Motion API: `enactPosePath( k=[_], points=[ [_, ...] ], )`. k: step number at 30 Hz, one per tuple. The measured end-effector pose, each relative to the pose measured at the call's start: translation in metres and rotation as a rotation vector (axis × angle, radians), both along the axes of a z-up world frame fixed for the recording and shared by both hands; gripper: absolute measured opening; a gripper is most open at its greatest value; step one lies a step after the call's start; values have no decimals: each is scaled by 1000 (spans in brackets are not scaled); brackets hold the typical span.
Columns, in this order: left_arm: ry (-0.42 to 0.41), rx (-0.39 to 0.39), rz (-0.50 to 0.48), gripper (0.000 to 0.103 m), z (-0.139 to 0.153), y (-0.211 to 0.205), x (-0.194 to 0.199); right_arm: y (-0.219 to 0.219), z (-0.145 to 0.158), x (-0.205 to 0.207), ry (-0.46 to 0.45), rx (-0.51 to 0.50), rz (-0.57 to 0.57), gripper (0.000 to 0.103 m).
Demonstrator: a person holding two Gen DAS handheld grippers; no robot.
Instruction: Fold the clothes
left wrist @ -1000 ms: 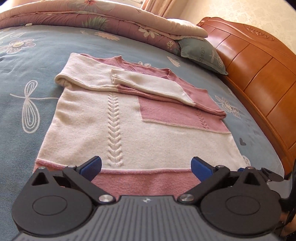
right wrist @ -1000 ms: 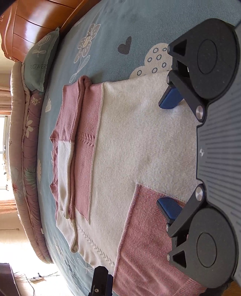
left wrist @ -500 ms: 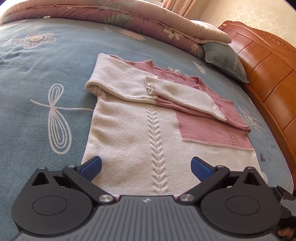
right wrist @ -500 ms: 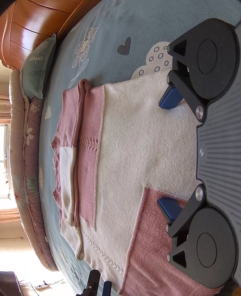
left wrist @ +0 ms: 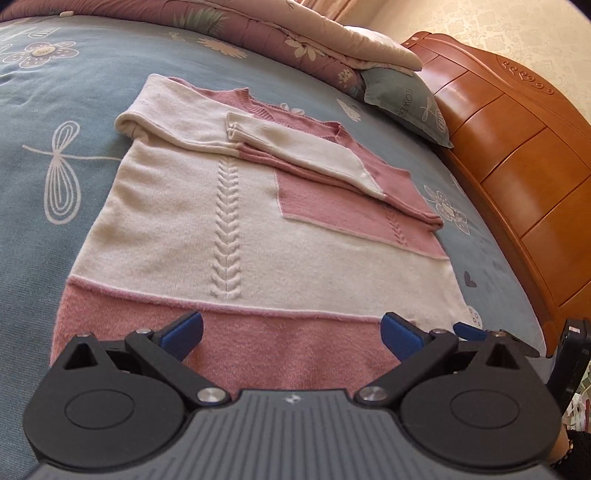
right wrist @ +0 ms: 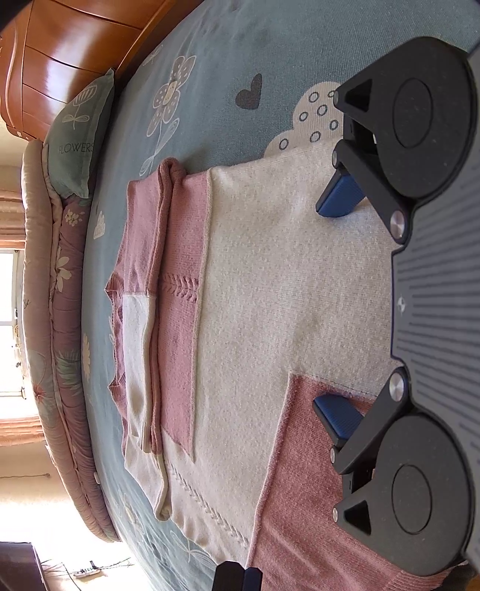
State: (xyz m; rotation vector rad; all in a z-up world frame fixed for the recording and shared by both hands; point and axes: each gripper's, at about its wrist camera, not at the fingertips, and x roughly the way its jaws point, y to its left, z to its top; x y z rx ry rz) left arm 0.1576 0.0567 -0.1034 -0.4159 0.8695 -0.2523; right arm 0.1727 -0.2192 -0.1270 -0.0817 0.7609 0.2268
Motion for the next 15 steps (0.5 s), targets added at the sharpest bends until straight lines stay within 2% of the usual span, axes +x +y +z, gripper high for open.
enactPosePath(
  k=[5, 7, 11, 15],
  points=[
    [9, -7, 100, 102, 0, 15, -16, 0, -1, -2, -9, 1, 1, 103],
    [10, 8, 78, 102, 8, 13, -13, 0, -1, -3, -16, 0, 1, 103],
    [-72, 30, 2, 102, 30, 0, 4, -1, -2, -6, -34, 3, -7, 103],
    [-66, 73, -96, 102, 23, -17, 36, -1, -5, -17, -75, 6, -52, 103]
  ],
)
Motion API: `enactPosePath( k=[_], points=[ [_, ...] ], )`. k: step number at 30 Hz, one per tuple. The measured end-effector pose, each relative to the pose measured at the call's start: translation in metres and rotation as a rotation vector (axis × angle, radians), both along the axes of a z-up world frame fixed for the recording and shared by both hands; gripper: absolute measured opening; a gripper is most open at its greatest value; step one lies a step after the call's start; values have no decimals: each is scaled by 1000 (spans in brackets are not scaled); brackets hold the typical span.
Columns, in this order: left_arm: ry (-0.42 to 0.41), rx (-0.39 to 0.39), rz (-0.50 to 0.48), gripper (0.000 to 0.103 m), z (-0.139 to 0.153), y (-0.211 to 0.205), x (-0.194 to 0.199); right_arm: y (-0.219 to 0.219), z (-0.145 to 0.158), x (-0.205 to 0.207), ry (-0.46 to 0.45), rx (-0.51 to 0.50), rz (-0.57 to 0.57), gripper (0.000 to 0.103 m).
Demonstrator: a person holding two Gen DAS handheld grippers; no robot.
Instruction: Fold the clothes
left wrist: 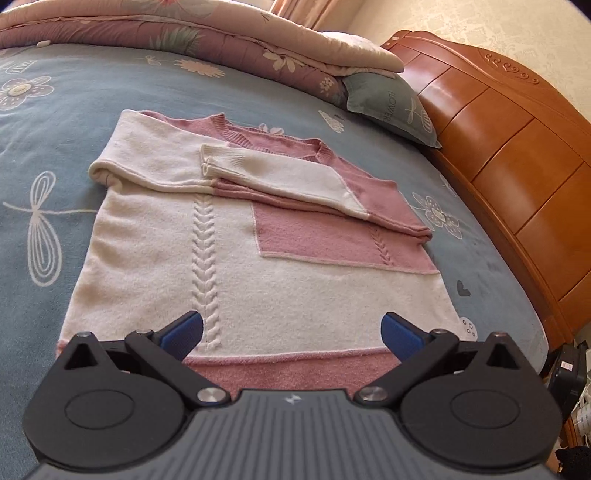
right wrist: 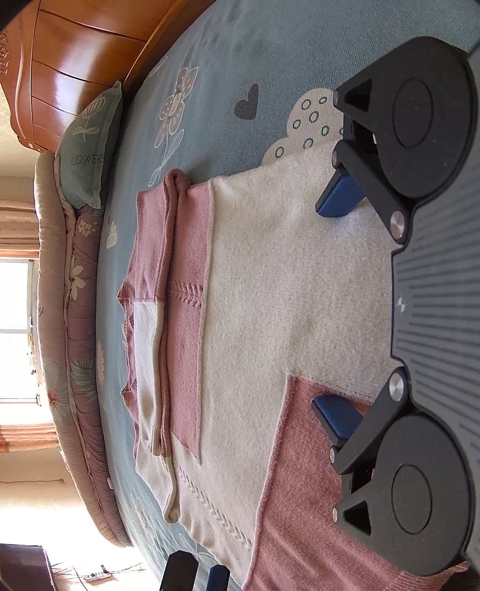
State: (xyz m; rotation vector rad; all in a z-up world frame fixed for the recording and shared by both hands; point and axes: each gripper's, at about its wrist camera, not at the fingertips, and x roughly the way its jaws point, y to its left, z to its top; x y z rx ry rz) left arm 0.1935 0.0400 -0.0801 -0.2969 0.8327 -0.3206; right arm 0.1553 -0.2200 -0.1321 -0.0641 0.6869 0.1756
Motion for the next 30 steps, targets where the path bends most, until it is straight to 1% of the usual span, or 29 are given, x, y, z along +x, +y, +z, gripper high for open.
enactPosePath(
  k=[3, 6, 9, 11, 12, 14, 15, 17, 18, 21, 23, 26, 30],
  points=[
    [-13, 0, -59, 102, -20, -4, 5, 3, -3, -16, -43, -6, -56, 103],
    [-43, -51, -81, 102, -35, 3, 0, 7, -4, -30, -67, -18, -89, 103],
    [-21, -78, -98, 102, -26, 9, 4, 10, 4, -35, -80, 2, -76, 103],
    [-48, -90, -87, 102, -21, 16, 1, 14, 8, -38, -100, 59, -48, 103],
    [-45, -89, -74, 102, -20, 18, 1, 17, 9, -39, -97, 79, -40, 103],
    [-27, -80, -53, 102, -22, 20, 1, 22, 5, -37, -58, 103, -28, 103],
    [-13, -69, -40, 102, -24, 20, 1, 23, 2, -38, -43, 100, -28, 103],
    [7, -26, -8, 102, -28, 19, 2, 25, -1, -41, -43, 56, -46, 103],
    [5, -10, -2, 102, -28, 18, 1, 24, 0, -43, -38, 43, -61, 103],
    [-8, 2, 1, 102, -23, 19, -4, 17, 4, -49, -31, 56, -96, 103],
    [-23, 0, 4, 102, -20, 21, -7, 17, 9, -53, -36, 67, -100, 103],
    [-19, -11, 26, 102, -19, 27, -6, 26, 16, -54, -46, 73, -57, 103],
    [-6, -15, 48, 102, -20, 31, -3, 51, 23, -43, -40, 59, 31, 103]
  ],
)
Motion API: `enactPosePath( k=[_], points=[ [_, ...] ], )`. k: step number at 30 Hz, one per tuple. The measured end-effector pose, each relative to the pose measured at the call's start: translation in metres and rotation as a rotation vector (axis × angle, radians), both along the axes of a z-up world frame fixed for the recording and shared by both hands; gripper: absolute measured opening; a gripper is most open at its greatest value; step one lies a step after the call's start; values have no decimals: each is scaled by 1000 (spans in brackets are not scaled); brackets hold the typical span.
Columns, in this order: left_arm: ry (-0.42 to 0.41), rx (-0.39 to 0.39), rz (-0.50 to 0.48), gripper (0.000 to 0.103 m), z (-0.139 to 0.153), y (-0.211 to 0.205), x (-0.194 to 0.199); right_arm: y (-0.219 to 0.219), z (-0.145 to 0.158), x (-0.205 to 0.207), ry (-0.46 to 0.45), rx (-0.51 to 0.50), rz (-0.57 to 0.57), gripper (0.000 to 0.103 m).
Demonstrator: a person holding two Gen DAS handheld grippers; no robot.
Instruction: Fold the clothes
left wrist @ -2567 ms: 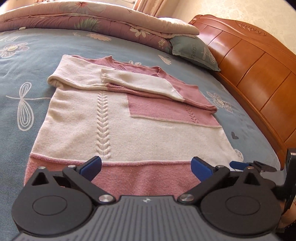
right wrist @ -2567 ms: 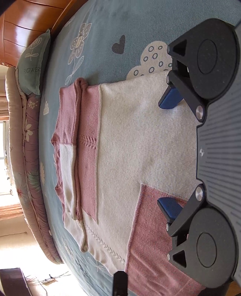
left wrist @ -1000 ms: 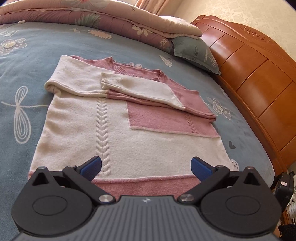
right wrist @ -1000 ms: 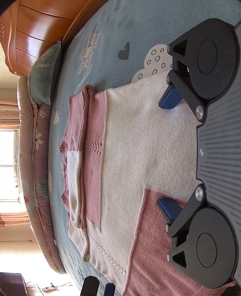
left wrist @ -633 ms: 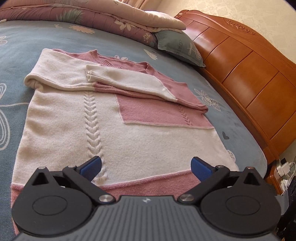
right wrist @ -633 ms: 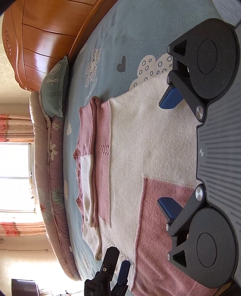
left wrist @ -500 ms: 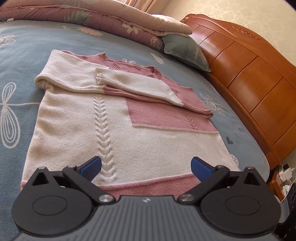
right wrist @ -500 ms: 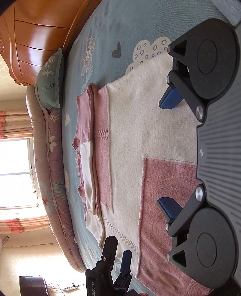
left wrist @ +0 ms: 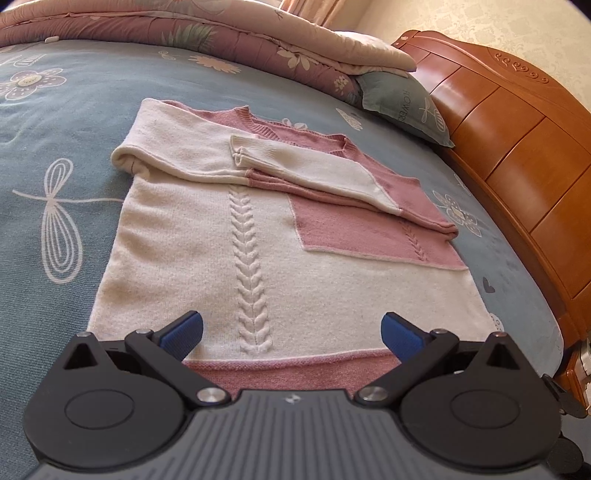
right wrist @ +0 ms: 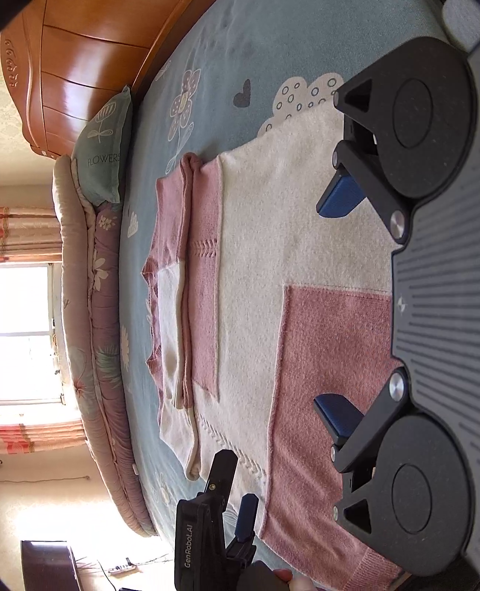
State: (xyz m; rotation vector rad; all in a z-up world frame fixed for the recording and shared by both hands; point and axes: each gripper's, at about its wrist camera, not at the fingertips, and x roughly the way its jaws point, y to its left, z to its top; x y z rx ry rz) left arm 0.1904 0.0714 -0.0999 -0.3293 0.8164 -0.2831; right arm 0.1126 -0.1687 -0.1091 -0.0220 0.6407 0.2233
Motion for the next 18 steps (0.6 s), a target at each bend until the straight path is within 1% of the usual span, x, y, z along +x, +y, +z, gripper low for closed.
enactPosePath(
  k=[3, 6, 9, 14, 16, 18],
  points=[
    [-9, 10, -5, 102, 2, 1, -2, 21, 1, 11, -1, -37, 56, 103],
    [-8, 10, -6, 102, 4, 1, -3, 39, -3, 19, -4, -108, 100, 103],
    [-12, 10, -5, 102, 5, 1, -3, 38, -15, 18, 28, -158, 101, 103],
    [-9, 13, 1, 102, 5, 3, -4, 13, -17, 0, 62, -103, 96, 103],
    [-7, 21, 10, 102, 6, 5, -5, 14, -16, -4, 52, -107, 102, 103],
    [-11, 30, 11, 102, 7, 6, -6, 22, -12, 0, 28, -99, 120, 103]
  ],
)
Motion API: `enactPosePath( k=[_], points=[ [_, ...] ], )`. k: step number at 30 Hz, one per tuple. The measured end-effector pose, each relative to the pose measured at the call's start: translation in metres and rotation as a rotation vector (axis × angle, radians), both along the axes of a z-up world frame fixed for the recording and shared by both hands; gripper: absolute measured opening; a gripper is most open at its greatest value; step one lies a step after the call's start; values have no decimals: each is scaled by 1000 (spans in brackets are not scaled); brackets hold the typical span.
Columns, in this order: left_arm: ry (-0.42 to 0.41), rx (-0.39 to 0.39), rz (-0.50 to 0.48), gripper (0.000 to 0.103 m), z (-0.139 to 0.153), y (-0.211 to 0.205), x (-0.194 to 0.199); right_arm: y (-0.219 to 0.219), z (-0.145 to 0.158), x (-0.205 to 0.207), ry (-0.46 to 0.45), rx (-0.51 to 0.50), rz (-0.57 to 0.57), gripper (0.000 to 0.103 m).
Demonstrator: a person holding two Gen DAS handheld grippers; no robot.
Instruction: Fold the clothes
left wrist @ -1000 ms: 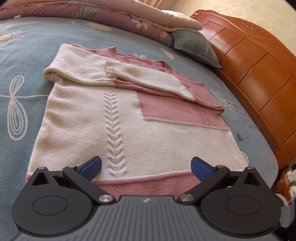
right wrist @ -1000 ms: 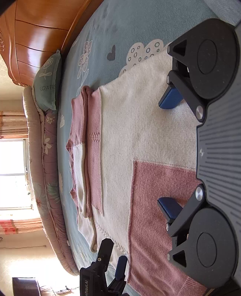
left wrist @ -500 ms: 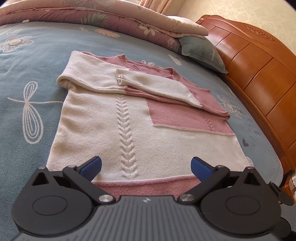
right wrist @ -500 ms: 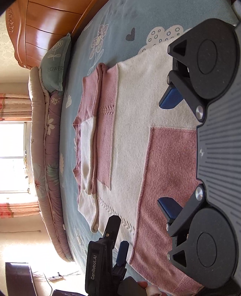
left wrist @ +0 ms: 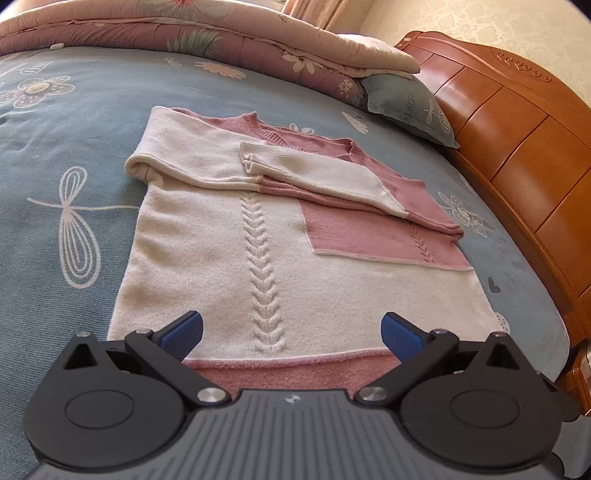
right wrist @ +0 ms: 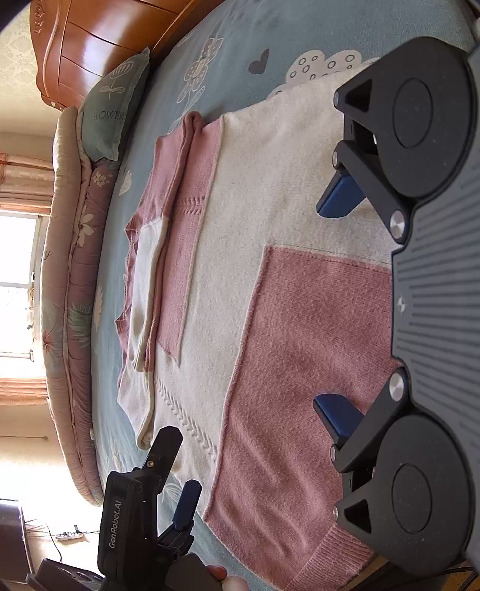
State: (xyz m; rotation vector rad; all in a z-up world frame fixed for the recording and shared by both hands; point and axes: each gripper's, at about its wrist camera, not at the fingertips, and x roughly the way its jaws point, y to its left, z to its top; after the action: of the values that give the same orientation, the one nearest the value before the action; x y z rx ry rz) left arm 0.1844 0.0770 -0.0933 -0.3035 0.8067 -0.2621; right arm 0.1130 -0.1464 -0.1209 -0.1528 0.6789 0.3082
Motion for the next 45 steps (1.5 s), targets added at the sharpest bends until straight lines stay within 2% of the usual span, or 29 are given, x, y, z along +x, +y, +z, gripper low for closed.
enactPosePath(
  k=[4, 8, 10, 14, 16, 18, 22, 25, 29, 37, 39, 42, 45],
  points=[
    [-2, 5, 2, 102, 1, 3, -2, 31, 6, 19, -16, 26, 75, 103],
    [4, 0, 11, 102, 1, 6, 0, 59, 1, 24, -10, -9, 164, 103],
    [3, -5, 12, 102, 2, 7, 0, 62, -4, 18, 4, -31, 188, 103],
    [-9, -12, 0, 102, 5, 6, -2, 43, 2, 3, 49, -9, 196, 103],
    [-14, -11, -8, 102, 5, 4, -3, 25, 8, -5, 34, 16, 168, 103],
    [-15, -5, -14, 102, 4, 1, -4, 3, 11, -6, -3, 21, 81, 103],
    [-19, 13, -26, 102, 2, -4, -4, -41, -1, 4, 67, 32, -89, 103],
    [-23, 15, -32, 102, 1, -6, -5, -60, -4, -6, 70, 32, -106, 103],
    [-34, 16, -32, 102, 1, -6, -6, -75, 1, 0, 47, 91, -135, 103],
    [-29, 15, -25, 102, -1, -4, -6, -87, 17, 76, -16, 149, -180, 103],
    [-26, 10, -30, 102, -2, -5, -5, -89, 17, 99, -8, 156, -187, 103],
    [-8, 4, -43, 102, -4, -7, -2, -94, 7, 130, 56, 166, -187, 103],
    [-1, 11, -56, 102, -6, -12, 0, -101, -4, 140, 75, 168, -199, 103]
  ],
)
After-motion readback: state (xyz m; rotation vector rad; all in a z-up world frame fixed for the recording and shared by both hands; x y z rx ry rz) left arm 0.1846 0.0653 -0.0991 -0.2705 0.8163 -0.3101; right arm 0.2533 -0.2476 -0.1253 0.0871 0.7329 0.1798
